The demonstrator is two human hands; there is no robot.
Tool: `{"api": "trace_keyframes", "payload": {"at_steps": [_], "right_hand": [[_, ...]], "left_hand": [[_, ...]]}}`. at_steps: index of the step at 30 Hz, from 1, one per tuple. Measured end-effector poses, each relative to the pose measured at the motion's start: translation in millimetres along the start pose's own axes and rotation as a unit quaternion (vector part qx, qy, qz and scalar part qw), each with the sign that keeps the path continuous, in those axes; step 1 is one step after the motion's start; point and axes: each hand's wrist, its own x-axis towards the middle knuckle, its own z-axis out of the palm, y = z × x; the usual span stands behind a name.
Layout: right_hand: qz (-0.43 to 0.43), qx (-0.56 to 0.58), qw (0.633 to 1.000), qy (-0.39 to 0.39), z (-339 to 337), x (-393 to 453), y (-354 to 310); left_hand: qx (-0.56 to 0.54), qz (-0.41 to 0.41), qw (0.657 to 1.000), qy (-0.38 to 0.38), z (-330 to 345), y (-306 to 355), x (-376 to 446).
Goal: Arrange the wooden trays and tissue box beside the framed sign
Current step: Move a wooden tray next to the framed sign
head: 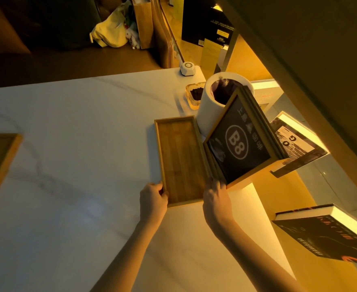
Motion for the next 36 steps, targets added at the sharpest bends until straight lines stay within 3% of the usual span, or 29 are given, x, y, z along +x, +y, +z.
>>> {"api": "trace_keyframes", "payload": {"at_steps": [6,11,27,31,33,36], "right_hand": [[0.010,0.033,0.999,0.034,5,-30,-9],[0.014,0.007,1.000,-0.007,22,-50,-6],[0.004,0.023,0.999,-0.029,21,-43,3],[-0.007,0.058,0.997,-0.058,12,-43,0],[-0.006,0.076,0.992,-0.096,5,-40,-2],[-0.010,0.091,0.991,-0.094,-10,-33,-8]], "left_hand": [[-0.027,0.022,0.999,0.016,0,1,-8],[-0.041,0.021,0.999,-0.001,-1,5,-12],[-0.031,0.018,0.999,0.000,4,8,-10],[-0.027,0.025,0.999,-0.020,2,5,-10],[-0.021,0.033,0.998,-0.045,-3,4,-9],[-0.023,0.052,0.993,-0.101,-16,4,-7]]}}
